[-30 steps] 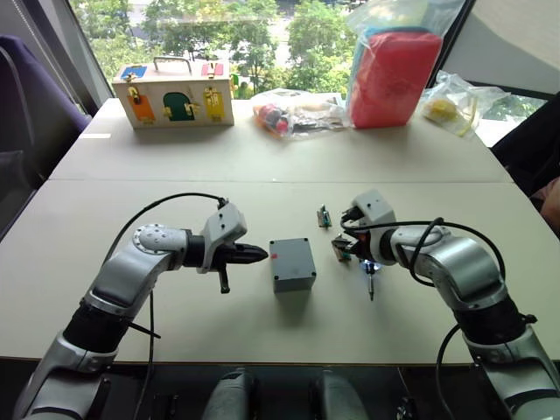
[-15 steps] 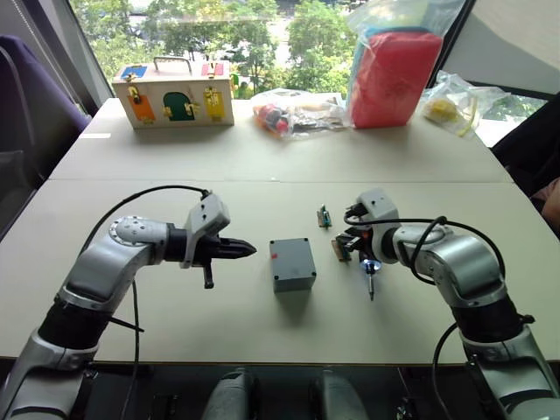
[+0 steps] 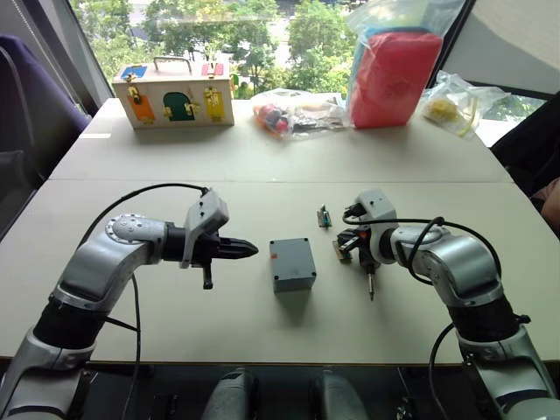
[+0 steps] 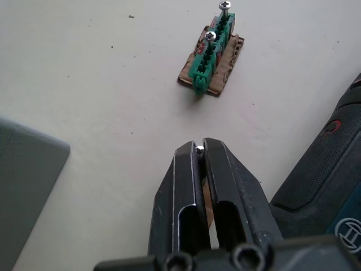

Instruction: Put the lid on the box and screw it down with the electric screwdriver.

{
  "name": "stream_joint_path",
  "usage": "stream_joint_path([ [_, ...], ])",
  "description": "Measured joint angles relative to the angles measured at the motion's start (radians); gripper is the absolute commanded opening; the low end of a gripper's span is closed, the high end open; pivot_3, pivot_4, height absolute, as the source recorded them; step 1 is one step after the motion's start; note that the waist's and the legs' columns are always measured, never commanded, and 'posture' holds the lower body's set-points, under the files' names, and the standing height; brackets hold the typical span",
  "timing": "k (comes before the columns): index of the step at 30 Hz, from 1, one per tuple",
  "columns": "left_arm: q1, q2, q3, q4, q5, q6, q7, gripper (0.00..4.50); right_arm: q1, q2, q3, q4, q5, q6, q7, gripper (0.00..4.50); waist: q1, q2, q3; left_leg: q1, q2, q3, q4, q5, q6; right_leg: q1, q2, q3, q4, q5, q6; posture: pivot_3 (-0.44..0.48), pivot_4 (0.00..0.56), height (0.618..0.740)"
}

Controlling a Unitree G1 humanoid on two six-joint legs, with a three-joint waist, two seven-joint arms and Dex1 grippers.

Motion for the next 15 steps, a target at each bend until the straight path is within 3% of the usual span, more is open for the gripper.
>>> stream_joint_path([
  [15,0.003,-0.001,-0.001,-0.002,0.000,0.000,0.003,0.00,0.000,0.001,-0.013,0.000,0.001,0.014,-0.008,0.06,0.000,0.000,0.000,0.000,0.000,0.000,0.000,0.000,0.000,0.000,0.000,0.000,0.000,0.000,0.000,0.000,0.150,0.740],
])
